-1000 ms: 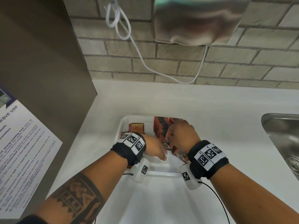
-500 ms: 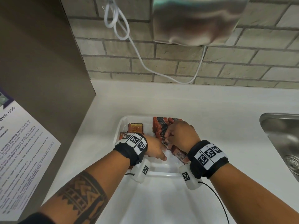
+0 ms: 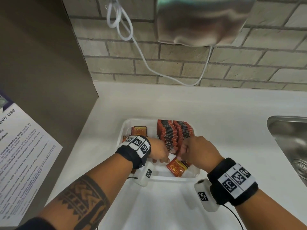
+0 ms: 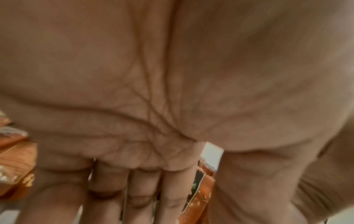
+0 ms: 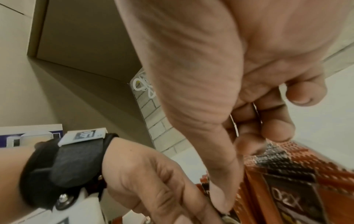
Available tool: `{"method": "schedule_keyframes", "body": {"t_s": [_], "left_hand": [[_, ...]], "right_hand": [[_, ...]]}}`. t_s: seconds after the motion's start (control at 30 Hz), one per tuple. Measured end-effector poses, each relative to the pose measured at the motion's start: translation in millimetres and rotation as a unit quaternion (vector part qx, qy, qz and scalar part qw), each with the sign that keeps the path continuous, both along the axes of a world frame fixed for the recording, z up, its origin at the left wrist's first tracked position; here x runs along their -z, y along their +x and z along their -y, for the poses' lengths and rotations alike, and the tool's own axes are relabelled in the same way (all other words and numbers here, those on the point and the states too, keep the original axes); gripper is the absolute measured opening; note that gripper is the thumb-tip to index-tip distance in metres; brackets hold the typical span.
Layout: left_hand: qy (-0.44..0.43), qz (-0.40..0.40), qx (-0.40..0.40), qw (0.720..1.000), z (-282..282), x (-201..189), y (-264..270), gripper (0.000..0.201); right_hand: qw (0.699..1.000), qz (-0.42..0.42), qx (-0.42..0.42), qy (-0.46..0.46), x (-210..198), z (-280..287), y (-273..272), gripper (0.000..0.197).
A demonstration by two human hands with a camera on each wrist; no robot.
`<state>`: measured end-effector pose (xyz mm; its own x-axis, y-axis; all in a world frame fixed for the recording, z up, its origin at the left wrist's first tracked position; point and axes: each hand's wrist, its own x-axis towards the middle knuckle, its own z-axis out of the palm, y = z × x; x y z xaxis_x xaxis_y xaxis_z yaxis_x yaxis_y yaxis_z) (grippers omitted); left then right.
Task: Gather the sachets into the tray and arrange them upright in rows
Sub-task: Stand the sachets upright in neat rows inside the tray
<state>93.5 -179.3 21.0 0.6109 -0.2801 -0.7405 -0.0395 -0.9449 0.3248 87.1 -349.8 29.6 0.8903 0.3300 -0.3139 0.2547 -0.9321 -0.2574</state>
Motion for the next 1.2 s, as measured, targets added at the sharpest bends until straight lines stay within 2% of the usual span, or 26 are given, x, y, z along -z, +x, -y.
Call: {"method": "schedule_keyframes", "body": {"t_s": [0.13, 0.37, 0.43, 0.6, 0.67, 0.73, 0.8, 0.9, 1.03, 1.2], "left_hand": [[-0.013, -0.016, -0.005, 1.0, 4, 1, 0, 0.046], [-0.064, -0.035, -0.052, 0.996, 9, 6, 2, 0.044], [-0.09, -0.053, -0.071, 0.992, 9, 9, 4, 0.038], [-0.169, -0.07, -0.121, 0.976, 6, 14, 5, 0.01], [-0.18, -0.071, -0.134, 0.972, 6, 14, 5, 0.015], [-0.175, -0.075, -0.13, 0.973, 7, 16, 5, 0.021], [-0.162, -0.075, -0.108, 0.978, 8, 15, 5, 0.02], [-0.137, -0.074, -0.057, 0.986, 12, 13, 3, 0.023], [-0.096, -0.066, 0.016, 0.993, 25, 12, -3, 0.039], [-0.078, -0.044, 0.032, 0.995, 38, 10, -4, 0.057]], "right_hand": [[0.999, 0.015, 0.015, -0.029, 3, 5, -3, 0.004], [0.999, 0.021, 0.027, -0.027, -1, 4, -8, 0.005], [0.999, 0.014, 0.021, -0.024, -3, 3, -12, 0.006], [0.998, -0.013, -0.011, -0.061, -2, -3, -22, 0.027], [0.996, -0.003, -0.021, -0.083, 4, -5, -25, 0.029], [0.994, 0.034, -0.024, -0.1, 9, -4, -26, 0.02], [0.992, 0.074, -0.017, -0.103, 11, -1, -25, 0.012], [0.989, 0.116, -0.01, -0.093, 16, 3, -20, 0.013], [0.987, 0.134, -0.002, -0.087, 22, 5, -12, 0.013], [0.987, 0.138, -0.002, -0.087, 28, 6, -4, 0.016]]}}
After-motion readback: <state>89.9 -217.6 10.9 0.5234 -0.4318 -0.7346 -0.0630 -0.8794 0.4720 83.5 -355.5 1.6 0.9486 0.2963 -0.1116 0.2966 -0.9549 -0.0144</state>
